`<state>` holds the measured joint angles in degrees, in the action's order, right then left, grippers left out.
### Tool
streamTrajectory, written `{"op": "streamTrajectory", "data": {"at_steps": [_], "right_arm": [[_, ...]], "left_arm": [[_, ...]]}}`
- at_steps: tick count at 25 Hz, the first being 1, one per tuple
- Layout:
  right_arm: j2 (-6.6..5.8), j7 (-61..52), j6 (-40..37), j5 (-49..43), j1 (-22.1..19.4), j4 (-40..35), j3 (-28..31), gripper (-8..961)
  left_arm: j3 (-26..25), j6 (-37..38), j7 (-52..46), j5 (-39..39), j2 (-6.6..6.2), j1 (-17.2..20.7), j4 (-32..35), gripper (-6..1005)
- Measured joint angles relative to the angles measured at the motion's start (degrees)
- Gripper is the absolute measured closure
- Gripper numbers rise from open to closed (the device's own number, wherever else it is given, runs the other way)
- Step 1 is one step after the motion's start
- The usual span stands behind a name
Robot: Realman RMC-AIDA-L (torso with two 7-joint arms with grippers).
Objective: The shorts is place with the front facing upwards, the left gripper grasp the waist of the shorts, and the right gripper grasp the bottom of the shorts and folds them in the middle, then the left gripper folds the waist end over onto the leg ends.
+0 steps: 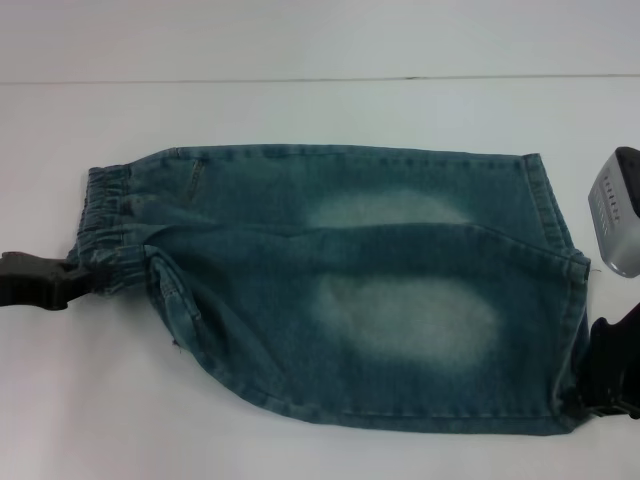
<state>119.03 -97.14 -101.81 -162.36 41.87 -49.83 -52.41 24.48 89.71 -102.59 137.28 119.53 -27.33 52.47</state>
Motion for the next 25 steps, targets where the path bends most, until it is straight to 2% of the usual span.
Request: {"op": "streamTrajectory", "data": {"at_steps": [2, 4, 10, 19, 24, 25], "right_arm": [[-0.07, 0.73, -0.04, 0.92, -0.09, -0.01, 0.92, 918], [-0.66, 2.15, -0.65, 3.11, -0.25, 0.10, 2.70, 918], [-3.57, 5.11, 0.22, 8.37, -0.62, 4.91, 8.11, 917], [-4.28, 10.66, 0.15, 16.81, -5.99, 5.77, 13.45, 917], [-4.33, 10.47, 0.20, 19.54, -6.66, 6.52, 18.08, 918], [-4.21, 10.29, 0.17, 21.32, -7.57, 6.94, 20.94, 918]], "left_arm": [[-0.07, 0.87, -0.42, 0.00, -0.09, 0.00, -0.06, 977], [-0.34, 1.70, -0.94, -0.08, -0.20, 0.00, -0.16, 977], [-2.18, 0.99, -3.69, -1.93, -0.70, -0.96, -0.61, 977], [-3.62, 1.06, -5.08, -3.95, -0.71, 0.03, -0.80, 976], [-5.16, 0.26, -5.10, -4.18, -1.50, -0.03, -1.46, 976], [-5.58, 0.17, -5.12, -4.29, -1.60, -0.04, -1.31, 976]]}}
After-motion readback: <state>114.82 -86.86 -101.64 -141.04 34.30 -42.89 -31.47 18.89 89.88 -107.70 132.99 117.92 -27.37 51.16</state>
